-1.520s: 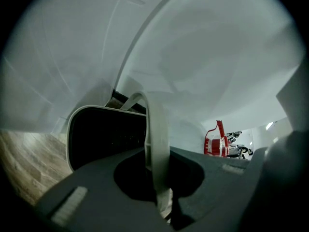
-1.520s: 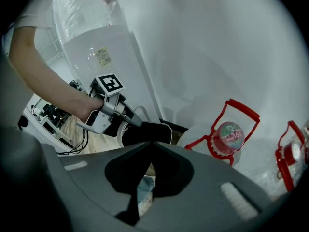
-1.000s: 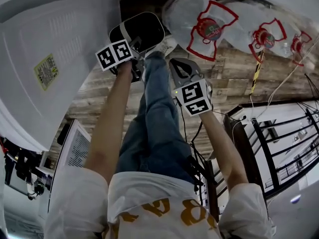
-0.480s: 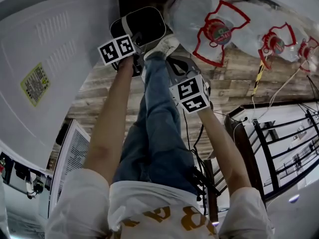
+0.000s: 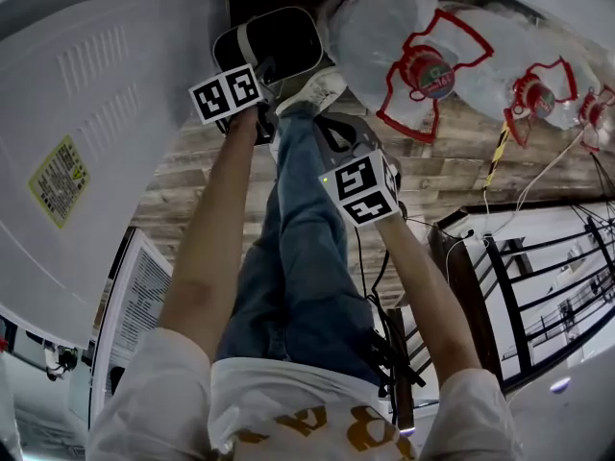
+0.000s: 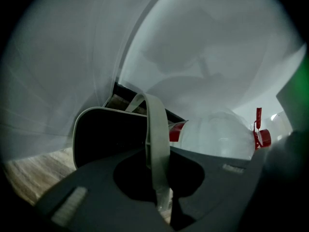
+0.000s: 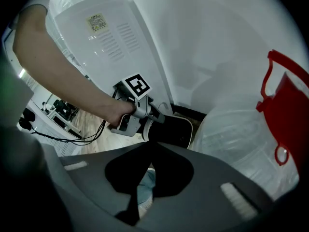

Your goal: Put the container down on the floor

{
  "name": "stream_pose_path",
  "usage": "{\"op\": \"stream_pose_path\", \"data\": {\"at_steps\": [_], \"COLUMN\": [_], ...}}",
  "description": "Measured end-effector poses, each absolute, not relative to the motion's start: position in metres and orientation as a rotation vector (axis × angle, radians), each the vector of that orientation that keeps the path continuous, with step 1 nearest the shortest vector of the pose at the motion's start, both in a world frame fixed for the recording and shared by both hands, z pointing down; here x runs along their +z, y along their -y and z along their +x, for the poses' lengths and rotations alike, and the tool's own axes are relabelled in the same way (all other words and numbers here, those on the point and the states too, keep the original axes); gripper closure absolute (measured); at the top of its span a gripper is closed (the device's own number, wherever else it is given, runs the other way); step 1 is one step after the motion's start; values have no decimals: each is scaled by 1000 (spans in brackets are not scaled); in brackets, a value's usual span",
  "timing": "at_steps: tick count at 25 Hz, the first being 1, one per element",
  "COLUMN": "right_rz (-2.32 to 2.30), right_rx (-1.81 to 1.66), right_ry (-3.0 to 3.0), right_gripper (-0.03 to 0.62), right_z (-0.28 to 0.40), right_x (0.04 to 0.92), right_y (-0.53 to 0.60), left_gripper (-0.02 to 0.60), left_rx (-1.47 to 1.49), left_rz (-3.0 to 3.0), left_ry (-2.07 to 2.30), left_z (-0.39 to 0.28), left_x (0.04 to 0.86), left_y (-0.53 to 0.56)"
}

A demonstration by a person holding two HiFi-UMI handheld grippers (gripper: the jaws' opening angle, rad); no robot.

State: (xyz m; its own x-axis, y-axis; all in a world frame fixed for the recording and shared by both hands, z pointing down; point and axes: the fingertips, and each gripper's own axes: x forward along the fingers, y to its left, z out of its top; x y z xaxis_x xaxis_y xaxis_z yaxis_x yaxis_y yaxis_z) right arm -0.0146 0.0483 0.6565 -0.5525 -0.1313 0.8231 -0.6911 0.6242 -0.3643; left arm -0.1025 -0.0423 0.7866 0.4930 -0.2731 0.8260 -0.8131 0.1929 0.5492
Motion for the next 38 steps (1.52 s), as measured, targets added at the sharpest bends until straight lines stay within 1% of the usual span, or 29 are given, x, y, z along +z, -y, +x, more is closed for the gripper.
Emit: {"op": "stream_pose_path", "data": {"at_steps": [7, 15, 17, 19, 21, 22, 25, 26, 27, 28, 34, 38], "right_rz": [664, 660, 656, 664, 674, 677, 683, 683, 679, 673, 675, 677], "right_rx": [891, 895, 892, 896, 900, 899, 897, 899, 899, 897, 894, 907], "right_ry": [2046, 2038, 2044, 2047, 2048, 2049, 2052, 2052, 2051, 2049, 2070, 2090], "right_gripper": [564, 563, 563, 564, 563, 564, 564, 563, 563, 563, 563, 563], "right_z": [-13, -15, -15, -13, -10, -9, -4, -2, 0, 1, 1, -3], "right_x": [656, 660, 660, 660, 659, 658, 656, 655, 655, 654, 648, 646], "right_y": [-47, -55, -54, -52, -51, -50, -49, -49, -51, -52, -54, -55], "left_gripper": [569, 562, 505, 469, 463, 453, 450, 436, 404, 399, 389, 370], "left_rx": [508, 612, 655, 727, 795, 814, 839, 858, 889, 925, 985, 1030], "left_rz": [1351, 1337, 1324, 1304, 1285, 1273, 1214, 1192, 1169, 1147, 1042, 987], "left_ry": [1067, 1101, 1099, 1114, 1141, 1159, 1219, 1232, 1244, 1256, 1289, 1252], "left_z": [-111, -124, -126, -130, -137, -141, -154, -157, -161, -165, -182, -191], "left_x": [796, 800, 802, 804, 805, 805, 804, 805, 805, 805, 804, 804], "left_y": [42, 38, 36, 30, 26, 25, 19, 16, 11, 8, -6, -24]}}
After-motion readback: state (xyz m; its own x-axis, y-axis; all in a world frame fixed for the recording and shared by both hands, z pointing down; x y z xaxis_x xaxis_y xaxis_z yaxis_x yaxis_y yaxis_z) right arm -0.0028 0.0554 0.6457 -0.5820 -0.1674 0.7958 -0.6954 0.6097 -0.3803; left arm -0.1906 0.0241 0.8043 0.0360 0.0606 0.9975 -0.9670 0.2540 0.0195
